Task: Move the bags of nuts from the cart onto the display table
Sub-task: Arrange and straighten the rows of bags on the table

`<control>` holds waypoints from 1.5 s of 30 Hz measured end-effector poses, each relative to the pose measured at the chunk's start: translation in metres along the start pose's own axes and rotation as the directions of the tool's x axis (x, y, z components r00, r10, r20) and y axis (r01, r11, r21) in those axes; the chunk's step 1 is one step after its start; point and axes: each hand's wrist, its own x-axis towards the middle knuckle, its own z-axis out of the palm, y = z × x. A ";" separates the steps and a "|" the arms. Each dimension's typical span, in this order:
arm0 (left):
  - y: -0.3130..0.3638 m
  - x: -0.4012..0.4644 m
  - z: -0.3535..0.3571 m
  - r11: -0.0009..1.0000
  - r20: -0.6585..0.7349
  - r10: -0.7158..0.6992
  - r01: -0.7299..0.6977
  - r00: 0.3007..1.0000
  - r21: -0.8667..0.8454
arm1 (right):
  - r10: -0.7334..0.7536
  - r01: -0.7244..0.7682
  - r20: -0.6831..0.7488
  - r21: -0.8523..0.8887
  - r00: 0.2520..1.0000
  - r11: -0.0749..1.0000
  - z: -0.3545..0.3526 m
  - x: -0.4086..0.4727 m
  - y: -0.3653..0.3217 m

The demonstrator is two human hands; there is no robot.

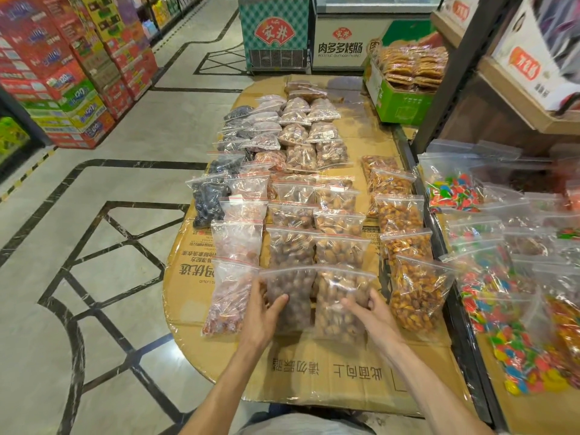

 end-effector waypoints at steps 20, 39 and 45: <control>-0.012 0.030 0.009 0.876 -0.051 0.252 -0.205 0.967 0.436 | -0.115 0.100 -0.075 -0.177 0.991 0.979 0.002 0.007 -0.005; -0.010 0.012 0.019 0.899 -0.125 0.038 0.021 0.991 0.437 | -0.049 0.047 -0.001 -0.246 0.999 0.968 -0.008 0.010 -0.009; 0.009 -0.005 0.030 0.761 -0.145 0.311 -0.155 0.939 0.630 | -0.104 0.093 -0.009 -0.367 0.995 0.925 -0.021 0.005 -0.016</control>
